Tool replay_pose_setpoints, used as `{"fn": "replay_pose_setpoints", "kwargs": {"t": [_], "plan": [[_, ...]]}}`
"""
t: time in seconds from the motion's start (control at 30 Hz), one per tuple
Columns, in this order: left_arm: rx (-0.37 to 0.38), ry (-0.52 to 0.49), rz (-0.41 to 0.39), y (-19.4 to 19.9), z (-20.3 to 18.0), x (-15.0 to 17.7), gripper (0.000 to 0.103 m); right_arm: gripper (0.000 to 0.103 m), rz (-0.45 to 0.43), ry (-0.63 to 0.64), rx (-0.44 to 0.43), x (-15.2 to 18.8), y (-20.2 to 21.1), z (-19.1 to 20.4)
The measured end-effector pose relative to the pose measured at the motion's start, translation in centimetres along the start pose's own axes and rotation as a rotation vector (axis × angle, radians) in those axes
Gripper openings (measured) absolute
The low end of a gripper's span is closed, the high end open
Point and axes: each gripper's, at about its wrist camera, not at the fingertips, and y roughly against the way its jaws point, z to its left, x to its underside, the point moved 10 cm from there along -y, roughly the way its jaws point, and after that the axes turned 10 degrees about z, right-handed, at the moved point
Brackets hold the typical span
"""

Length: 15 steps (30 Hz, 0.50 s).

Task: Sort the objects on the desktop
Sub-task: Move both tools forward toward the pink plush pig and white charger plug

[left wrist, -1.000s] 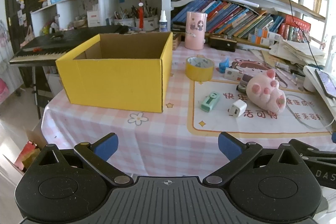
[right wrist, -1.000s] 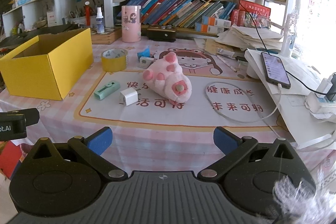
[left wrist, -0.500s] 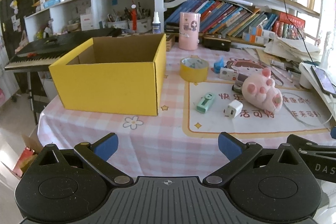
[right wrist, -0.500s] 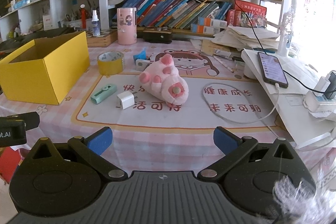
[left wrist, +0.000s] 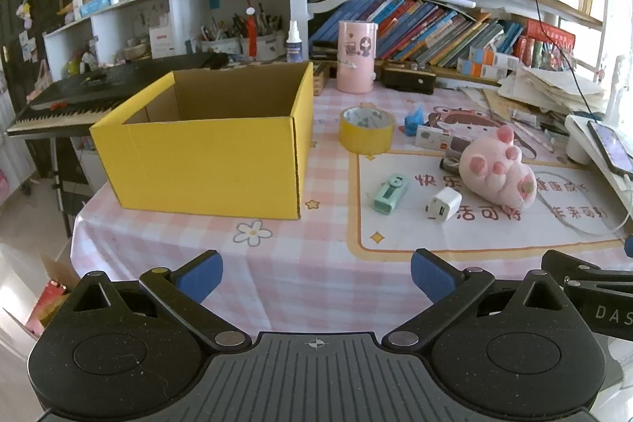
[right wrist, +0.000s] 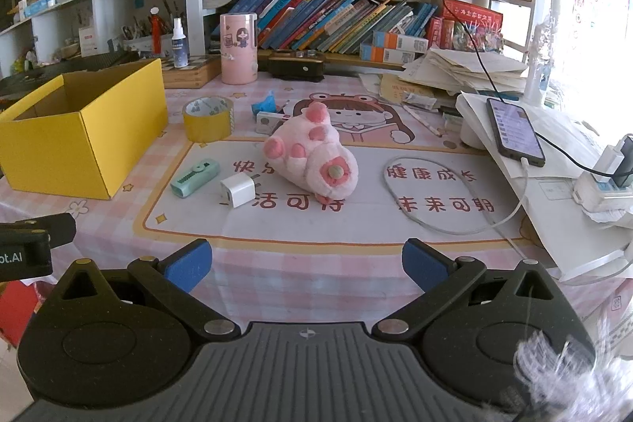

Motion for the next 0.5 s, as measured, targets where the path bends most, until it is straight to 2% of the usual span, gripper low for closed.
{"fn": "replay_pose_setpoints", "kwargs": {"t": [0.5], "plan": [[0.005, -0.006, 0.016, -0.4, 0.13, 0.23, 0.102, 0.103, 0.005, 0.004, 0.0, -0.17, -0.43, 0.43]]}}
